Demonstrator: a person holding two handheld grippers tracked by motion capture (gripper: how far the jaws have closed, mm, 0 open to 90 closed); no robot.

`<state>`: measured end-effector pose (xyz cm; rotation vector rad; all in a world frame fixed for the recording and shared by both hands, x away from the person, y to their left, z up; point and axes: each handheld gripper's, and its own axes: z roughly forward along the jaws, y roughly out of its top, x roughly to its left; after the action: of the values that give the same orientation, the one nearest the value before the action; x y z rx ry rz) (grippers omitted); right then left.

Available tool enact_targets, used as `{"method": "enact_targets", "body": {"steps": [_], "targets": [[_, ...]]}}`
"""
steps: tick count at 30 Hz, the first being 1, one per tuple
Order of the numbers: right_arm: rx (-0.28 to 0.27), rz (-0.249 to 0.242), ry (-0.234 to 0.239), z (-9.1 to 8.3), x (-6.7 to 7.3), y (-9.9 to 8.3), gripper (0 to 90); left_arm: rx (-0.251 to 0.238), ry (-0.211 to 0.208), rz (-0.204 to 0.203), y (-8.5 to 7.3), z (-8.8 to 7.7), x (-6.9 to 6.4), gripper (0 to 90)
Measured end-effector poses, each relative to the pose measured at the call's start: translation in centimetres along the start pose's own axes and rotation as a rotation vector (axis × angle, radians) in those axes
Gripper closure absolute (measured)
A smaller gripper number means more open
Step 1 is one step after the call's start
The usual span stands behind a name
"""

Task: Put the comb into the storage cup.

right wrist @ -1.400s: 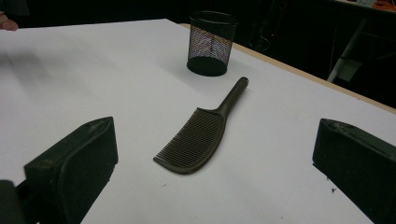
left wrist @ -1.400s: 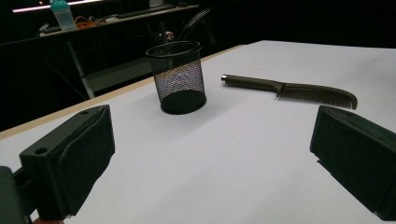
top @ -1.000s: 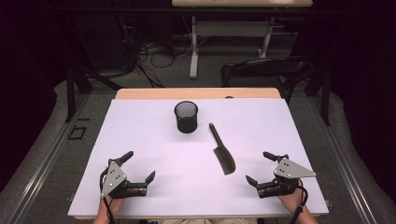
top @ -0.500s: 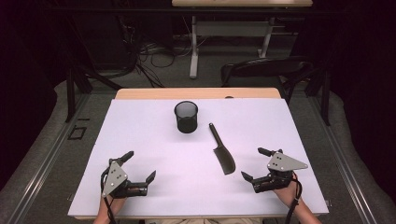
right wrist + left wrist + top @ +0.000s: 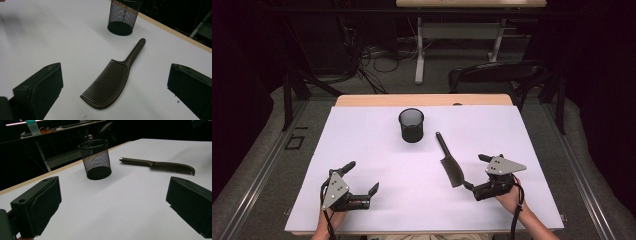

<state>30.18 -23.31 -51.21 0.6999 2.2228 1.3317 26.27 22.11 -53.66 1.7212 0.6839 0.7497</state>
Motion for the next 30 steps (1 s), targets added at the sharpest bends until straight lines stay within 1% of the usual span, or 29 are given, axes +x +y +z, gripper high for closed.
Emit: {"method": "enact_targets", "body": {"steps": [4,9,13,15,16,19,24,25,26,29,30], "targets": [[0.011,-0.010,0.009,0.7,-0.1,0.6,0.0,-0.001,-0.002,-0.001,0.0,-0.1,0.0,0.0],[0.023,-0.004,0.031,1.9,-0.3,1.3,0.0,0.003,-0.007,0.003,0.0,0.0,-0.1,0.0],[0.037,-0.008,0.040,2.5,-0.5,1.7,0.0,0.009,-0.009,0.007,-0.1,-0.2,-0.1,0.0],[0.037,-0.012,0.044,2.7,-0.6,1.9,0.0,0.007,-0.007,0.008,-0.1,-0.3,0.0,0.0],[0.040,-0.022,0.044,3.0,-0.8,2.2,0.0,0.004,0.000,0.007,-0.1,-0.4,0.0,0.0],[0.030,-0.013,0.053,3.6,-1.1,2.7,0.0,0.003,0.006,0.005,-0.1,-0.4,0.1,0.0],[0.038,-0.011,0.066,4.7,-1.5,3.0,0.0,0.008,0.001,0.004,-0.1,-0.2,0.1,0.0],[0.046,-0.013,0.065,4.8,-1.5,3.1,0.0,0.008,0.001,0.004,-0.1,-0.1,0.1,0.0],[0.039,-0.015,0.066,5.0,-1.5,3.1,0.0,0.009,0.000,0.004,-0.1,-0.1,0.1,0.0],[0.042,-0.020,0.066,5.1,-1.5,3.2,0.0,0.008,-0.002,0.006,-0.1,-0.1,0.1,0.0],[0.036,-0.029,0.070,5.3,-1.6,3.2,0.0,0.008,-0.007,0.007,-0.1,-0.1,0.1,0.0]]}}
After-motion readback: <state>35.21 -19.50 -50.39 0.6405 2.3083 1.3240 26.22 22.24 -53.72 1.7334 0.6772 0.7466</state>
